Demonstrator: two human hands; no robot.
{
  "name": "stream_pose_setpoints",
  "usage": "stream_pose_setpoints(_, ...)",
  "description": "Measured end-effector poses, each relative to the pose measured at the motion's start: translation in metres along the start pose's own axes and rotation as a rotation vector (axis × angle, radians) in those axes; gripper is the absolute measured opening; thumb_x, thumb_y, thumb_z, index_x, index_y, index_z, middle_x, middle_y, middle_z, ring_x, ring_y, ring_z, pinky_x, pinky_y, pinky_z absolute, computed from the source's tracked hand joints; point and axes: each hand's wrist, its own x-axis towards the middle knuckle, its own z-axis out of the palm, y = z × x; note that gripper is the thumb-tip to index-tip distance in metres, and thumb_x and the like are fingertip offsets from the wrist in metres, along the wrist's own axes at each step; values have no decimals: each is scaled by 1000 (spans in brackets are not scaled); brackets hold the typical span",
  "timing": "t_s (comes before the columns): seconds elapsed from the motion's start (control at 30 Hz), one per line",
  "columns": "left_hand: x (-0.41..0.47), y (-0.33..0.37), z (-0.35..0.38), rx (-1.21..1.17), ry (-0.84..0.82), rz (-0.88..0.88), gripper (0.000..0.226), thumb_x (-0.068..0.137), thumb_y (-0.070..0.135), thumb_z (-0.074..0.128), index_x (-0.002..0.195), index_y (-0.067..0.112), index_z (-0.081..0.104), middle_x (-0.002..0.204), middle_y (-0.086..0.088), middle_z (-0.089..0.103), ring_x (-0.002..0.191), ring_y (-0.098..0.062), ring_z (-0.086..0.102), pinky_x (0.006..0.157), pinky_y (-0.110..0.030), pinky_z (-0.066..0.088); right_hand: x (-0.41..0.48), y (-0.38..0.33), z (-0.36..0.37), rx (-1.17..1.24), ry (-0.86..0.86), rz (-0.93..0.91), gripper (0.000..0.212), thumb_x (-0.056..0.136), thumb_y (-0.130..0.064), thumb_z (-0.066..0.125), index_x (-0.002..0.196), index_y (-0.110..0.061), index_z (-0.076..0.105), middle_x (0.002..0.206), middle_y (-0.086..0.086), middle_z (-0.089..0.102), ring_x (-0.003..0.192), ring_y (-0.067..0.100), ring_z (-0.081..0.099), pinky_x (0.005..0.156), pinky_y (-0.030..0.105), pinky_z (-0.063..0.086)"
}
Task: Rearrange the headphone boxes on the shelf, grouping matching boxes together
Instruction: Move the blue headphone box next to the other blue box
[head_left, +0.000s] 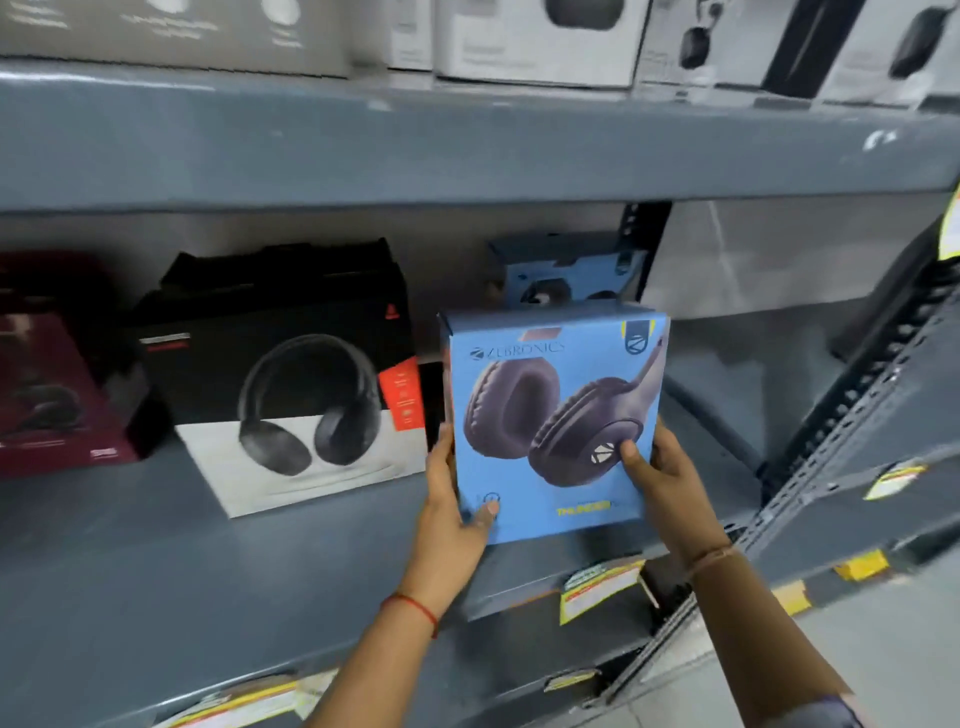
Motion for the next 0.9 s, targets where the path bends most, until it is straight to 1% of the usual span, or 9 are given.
stream_pose_setpoints(0.1, 35, -6, 39, 39, 34, 40, 77, 83, -5, 58, 129, 44, 21, 146, 4, 37, 123, -1, 41, 99, -7, 36, 40, 10, -31, -11, 9, 17, 27, 93, -9, 51, 118, -18, 54, 108, 2, 65, 83, -1, 67, 74, 22, 56)
stream_pose_setpoints(0.2, 63, -16, 70, 63, 42, 44, 77, 83, -3, 59, 129, 43, 18, 150, 2, 33, 129, -12, 40, 107, -25, 36, 77, 23, -54, -19, 25, 17, 33, 92, -8, 52, 124, -18, 50, 118, 8, 61, 92, 4, 66, 84, 22, 56)
stream_pose_setpoints(0.33, 79, -29, 94, 102, 48, 33, 77, 84, -2, 58, 134, 36, 13, 153, 4, 26, 133, -15, 36, 110, -29, 31, 99, 41, -68, -24, 63, 21, 47, 80, -32, 66, 123, -27, 48, 128, 11, 55, 120, 32, 53, 107, 45, 41)
stream_pose_setpoints(0.47, 91, -38, 99, 119, 66, -10, 77, 85, -1, 57, 143, 23, 13, 154, -3, 27, 135, -20, 36, 113, -43, 31, 116, 50, -69, 32, 35, 6, 50, 83, -19, 55, 131, -18, 42, 138, 17, 50, 130, 37, 46, 112, 56, 32)
stream_pose_setpoints(0.57, 92, -34, 100, 139, 71, -24, 76, 86, 1, 57, 144, 22, 12, 150, 8, 28, 129, -14, 40, 109, -31, 33, 115, 49, -68, 32, 45, 17, 53, 82, -17, 55, 133, -13, 41, 137, 15, 50, 127, 35, 48, 111, 55, 34)
stream_pose_setpoints(0.63, 86, -35, 97, 123, 47, -63, 74, 86, 1, 57, 144, 22, 15, 138, 15, 30, 122, -11, 41, 102, -23, 34, 103, 55, -64, 26, 101, 33, 69, 79, -10, 63, 141, -8, 32, 144, 19, 45, 129, 36, 47, 110, 50, 38)
stream_pose_setpoints(0.73, 70, -41, 80, 32, 135, -159, 62, 84, 0, 60, 137, 11, 28, 135, -4, 42, 128, -22, 42, 103, -28, 34, 67, 60, -39, 108, 314, 83, 87, 70, 2, 75, 142, -10, 26, 145, 14, 43, 127, 25, 48, 103, 36, 46)
stream_pose_setpoints(0.8, 56, -43, 58, 32, 269, -184, 48, 84, 3, 61, 127, 5, 40, 124, -12, 52, 123, -25, 48, 100, -25, 38, 42, 65, -5, -14, 428, 51, 83, 61, -19, 83, 132, -9, 41, 132, 12, 54, 116, 24, 53, 100, 43, 47)
stream_pose_setpoints(0.9, 33, -43, 13, 76, 422, -155, 29, 85, 6, 61, 112, 5, 50, 107, -15, 62, 95, -5, 62, 79, -6, 44, 3, 70, 66, -152, 247, 6, 92, 52, -54, 72, 127, -8, 48, 123, 11, 54, 117, 34, 51, 100, 55, 41)
